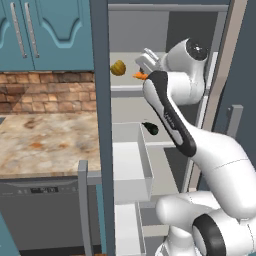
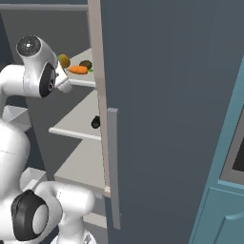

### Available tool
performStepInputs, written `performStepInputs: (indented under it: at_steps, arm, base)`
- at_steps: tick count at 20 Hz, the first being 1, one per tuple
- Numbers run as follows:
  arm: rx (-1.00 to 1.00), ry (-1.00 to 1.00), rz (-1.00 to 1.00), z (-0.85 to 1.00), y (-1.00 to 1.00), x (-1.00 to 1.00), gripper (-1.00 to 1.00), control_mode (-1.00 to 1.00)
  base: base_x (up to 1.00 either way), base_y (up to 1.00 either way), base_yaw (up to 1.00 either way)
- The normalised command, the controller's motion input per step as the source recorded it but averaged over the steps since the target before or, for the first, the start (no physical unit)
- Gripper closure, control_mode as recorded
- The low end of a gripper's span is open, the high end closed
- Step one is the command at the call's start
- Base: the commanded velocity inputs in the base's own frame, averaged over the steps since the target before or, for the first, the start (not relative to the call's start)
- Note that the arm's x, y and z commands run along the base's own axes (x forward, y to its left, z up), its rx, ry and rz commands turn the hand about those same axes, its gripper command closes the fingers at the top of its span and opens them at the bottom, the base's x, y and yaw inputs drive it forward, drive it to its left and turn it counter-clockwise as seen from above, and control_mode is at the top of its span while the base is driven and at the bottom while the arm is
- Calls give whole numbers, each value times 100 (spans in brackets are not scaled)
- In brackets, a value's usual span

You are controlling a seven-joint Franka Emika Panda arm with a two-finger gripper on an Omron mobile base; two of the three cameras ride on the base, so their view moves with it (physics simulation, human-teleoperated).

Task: Take the eggplant and carrot from the second highest rack and move them to the highest rack where the squash and kiwi are located, to maximize freezer space. Close the freezer door after rearranging.

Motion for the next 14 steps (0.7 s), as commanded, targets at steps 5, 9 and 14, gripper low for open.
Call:
performStepInputs:
  at_steps: [5,9,14]
  arm:
    - [-6,22,12,-40,-31,-43,-100,-100]
    - [-21,36,25,-61,-25,-7,-100,-100]
    - [-22,7,19,-58,-18,-10,-100,-100]
  base:
    - [0,0,0]
    - [0,0,0]
    - [0,0,0]
